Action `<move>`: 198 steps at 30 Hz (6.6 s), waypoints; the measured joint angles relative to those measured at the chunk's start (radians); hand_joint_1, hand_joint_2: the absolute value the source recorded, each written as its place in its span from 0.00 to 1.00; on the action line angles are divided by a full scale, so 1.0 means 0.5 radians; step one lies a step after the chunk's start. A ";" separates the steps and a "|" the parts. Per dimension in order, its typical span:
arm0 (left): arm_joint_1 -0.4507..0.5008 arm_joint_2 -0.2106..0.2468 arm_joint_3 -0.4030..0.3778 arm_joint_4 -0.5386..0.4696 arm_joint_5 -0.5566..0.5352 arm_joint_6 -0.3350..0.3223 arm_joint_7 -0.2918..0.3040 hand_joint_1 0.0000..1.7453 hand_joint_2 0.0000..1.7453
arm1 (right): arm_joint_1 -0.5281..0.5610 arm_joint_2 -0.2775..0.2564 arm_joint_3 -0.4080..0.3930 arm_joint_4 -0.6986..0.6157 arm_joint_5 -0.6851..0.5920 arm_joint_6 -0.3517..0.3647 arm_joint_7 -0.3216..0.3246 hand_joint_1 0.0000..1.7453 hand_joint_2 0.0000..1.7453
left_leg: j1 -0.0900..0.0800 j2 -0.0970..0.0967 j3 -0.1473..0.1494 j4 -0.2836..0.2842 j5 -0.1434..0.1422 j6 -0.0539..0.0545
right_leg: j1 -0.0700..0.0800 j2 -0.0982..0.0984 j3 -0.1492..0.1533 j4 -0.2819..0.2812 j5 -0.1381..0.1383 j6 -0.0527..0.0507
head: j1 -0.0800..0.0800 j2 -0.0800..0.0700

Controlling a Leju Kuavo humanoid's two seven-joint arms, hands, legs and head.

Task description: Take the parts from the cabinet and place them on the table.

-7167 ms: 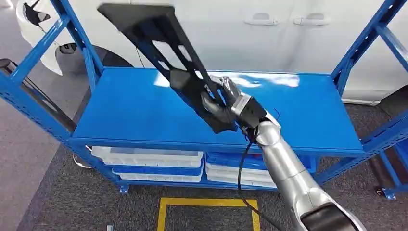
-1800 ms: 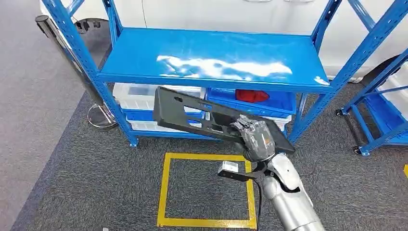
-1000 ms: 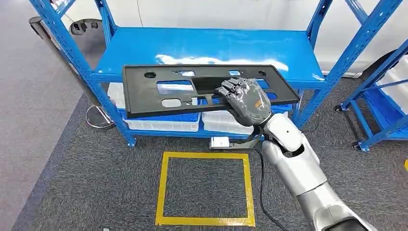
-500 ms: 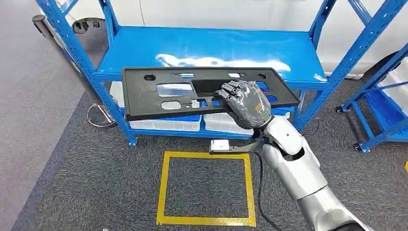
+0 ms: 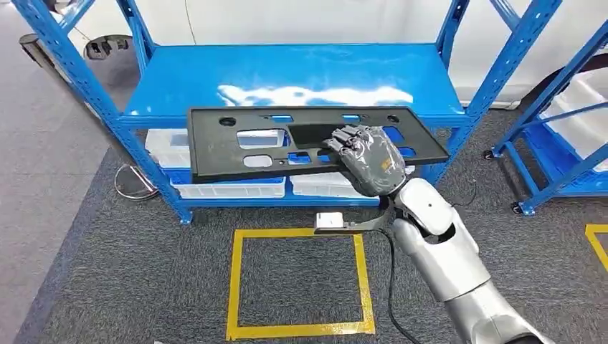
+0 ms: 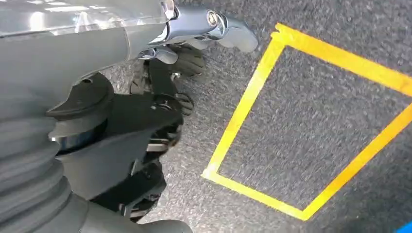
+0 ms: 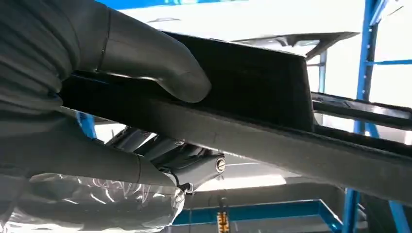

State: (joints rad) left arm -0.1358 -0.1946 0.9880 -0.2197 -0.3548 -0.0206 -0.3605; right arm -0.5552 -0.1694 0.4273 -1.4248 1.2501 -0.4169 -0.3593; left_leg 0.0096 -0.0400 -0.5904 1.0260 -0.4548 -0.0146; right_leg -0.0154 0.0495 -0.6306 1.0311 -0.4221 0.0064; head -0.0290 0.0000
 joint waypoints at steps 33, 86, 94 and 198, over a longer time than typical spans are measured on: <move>0.002 -0.001 -0.036 0.000 -0.024 0.019 -0.005 0.00 1.00 | 0.106 -0.051 -0.044 -0.121 0.057 0.037 0.015 1.00 1.00 | 0.012 -0.025 0.037 -0.015 -0.019 0.019 | -0.008 0.191 -0.017 -0.034 0.046 0.046 | 0.017 0.000; 0.021 0.001 -0.035 0.000 -0.003 0.002 -0.017 0.00 1.00 | 0.114 -0.163 -0.087 -0.056 0.455 0.182 0.252 1.00 1.00 | -0.012 0.096 -0.213 0.589 -0.314 -0.018 | 0.021 -0.009 0.006 -0.034 0.018 -0.062 | 0.041 0.000; 0.020 0.008 -0.031 0.000 0.000 0.034 -0.027 0.00 1.00 | 0.122 -0.169 -0.091 -0.041 0.468 0.179 0.256 1.00 1.00 | -0.002 -0.030 0.028 -0.001 -0.028 0.033 | -0.002 0.195 -0.036 -0.022 0.042 0.016 | 0.044 -0.001; 0.028 -0.005 -0.032 -0.001 0.024 0.000 0.003 0.00 1.00 | 0.040 -0.283 -0.255 0.132 0.542 0.436 0.468 1.00 1.00 | -0.026 0.250 0.038 -0.027 -0.031 0.045 | 0.038 -0.256 0.018 -0.042 -0.008 0.027 | 0.095 0.000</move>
State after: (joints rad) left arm -0.1220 -0.1969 0.9720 -0.2201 -0.3429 -0.0206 -0.3590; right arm -0.5354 -0.3109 0.2998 -1.3588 1.5209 -0.1988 -0.1251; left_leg -0.0035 0.0850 -0.5716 1.0123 -0.4703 0.0078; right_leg 0.0035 -0.0784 -0.6214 1.0099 -0.4262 0.0200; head 0.0188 0.0000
